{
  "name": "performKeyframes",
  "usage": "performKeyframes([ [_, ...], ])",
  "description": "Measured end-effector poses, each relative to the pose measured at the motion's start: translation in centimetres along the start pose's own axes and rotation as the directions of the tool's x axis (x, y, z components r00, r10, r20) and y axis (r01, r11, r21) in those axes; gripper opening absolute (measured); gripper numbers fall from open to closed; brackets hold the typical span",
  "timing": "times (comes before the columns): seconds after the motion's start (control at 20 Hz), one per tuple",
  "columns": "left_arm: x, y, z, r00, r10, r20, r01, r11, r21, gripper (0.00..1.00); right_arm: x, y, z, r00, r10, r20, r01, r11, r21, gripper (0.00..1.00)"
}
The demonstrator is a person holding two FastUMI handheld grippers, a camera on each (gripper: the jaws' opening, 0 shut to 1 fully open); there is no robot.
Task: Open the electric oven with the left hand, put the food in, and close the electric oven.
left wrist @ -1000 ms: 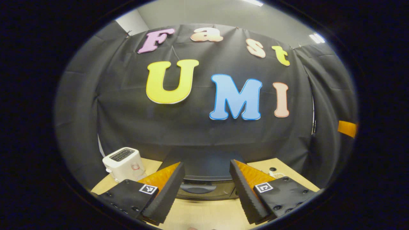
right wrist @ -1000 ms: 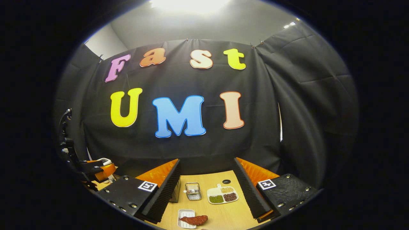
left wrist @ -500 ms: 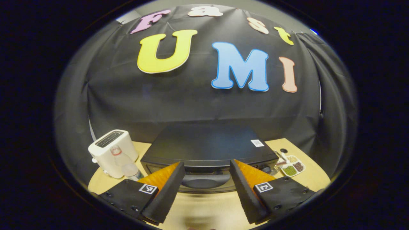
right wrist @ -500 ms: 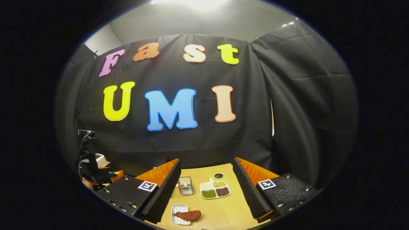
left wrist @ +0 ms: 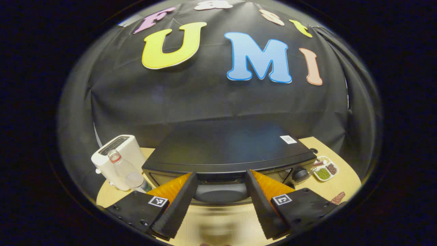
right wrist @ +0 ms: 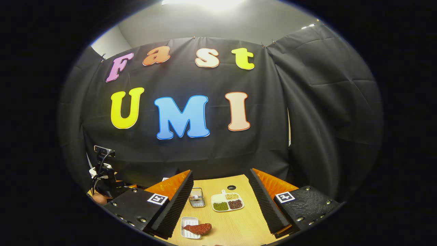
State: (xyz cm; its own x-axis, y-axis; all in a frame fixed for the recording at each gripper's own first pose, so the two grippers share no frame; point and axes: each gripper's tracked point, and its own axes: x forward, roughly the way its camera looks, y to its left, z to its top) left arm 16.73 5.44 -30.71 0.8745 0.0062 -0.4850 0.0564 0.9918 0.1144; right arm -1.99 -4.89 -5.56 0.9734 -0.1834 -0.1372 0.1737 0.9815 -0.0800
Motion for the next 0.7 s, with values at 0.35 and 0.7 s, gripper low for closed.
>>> performKeyframes([
  [0.35,-1.0,-0.2,-1.0,1.000,0.004,-0.013,-0.005,1.000,-0.011,0.97,-0.4,0.3,0.2,1.000,0.015,0.007,-0.015,1.000,0.011,0.99],
  [0.7,-4.7,-0.4,-4.5,0.999,0.009,-0.038,-0.009,1.000,0.005,0.95,-0.7,1.4,0.3,0.999,0.043,0.014,-0.043,0.999,0.014,0.99],
])
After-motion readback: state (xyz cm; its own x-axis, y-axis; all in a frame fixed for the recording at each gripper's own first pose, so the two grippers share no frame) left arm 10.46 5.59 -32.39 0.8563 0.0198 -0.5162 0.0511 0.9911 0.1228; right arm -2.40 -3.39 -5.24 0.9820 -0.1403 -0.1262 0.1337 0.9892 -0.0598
